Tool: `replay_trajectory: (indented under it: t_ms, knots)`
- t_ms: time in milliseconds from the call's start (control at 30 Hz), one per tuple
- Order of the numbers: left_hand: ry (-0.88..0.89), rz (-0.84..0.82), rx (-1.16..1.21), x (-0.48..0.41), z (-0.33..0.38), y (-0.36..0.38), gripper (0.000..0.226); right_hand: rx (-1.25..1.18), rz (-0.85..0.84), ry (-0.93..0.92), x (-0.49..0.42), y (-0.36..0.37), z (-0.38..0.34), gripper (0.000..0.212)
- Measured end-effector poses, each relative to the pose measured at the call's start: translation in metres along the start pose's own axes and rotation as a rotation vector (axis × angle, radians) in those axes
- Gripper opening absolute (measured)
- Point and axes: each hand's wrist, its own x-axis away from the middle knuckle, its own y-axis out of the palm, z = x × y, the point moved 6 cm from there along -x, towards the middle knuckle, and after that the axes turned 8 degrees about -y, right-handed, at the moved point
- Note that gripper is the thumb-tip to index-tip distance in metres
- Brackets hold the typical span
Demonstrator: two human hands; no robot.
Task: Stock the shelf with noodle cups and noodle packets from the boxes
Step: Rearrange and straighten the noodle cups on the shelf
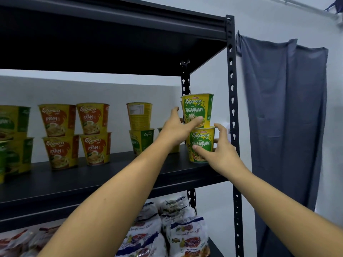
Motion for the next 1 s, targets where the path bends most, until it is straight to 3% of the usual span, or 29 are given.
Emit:
replay_trajectory:
  t_ms: [300, 600, 833, 1000]
  knots:
    - [0.031, -0.01, 0.064, -0.006, -0.002, 0.004, 0.067, 0.026, -0.002, -0.024, -0.005, -0.001, 0.008, 0.084]
    - [0.103, 0.069, 0.049, 0.003, 0.002, -0.014, 0.064, 0.046, -0.014, -0.039, -0.01, 0.002, 0.008, 0.081]
    - [0.1, 0.251, 0.098, 0.016, -0.015, -0.067, 0.078, 0.03, -0.059, -0.035, -0.014, 0.022, -0.002, 0.084]
    - [0.019, 0.316, -0.006, 0.049, -0.048, -0.123, 0.06, -0.002, -0.102, -0.084, -0.016, 0.049, -0.021, 0.084]
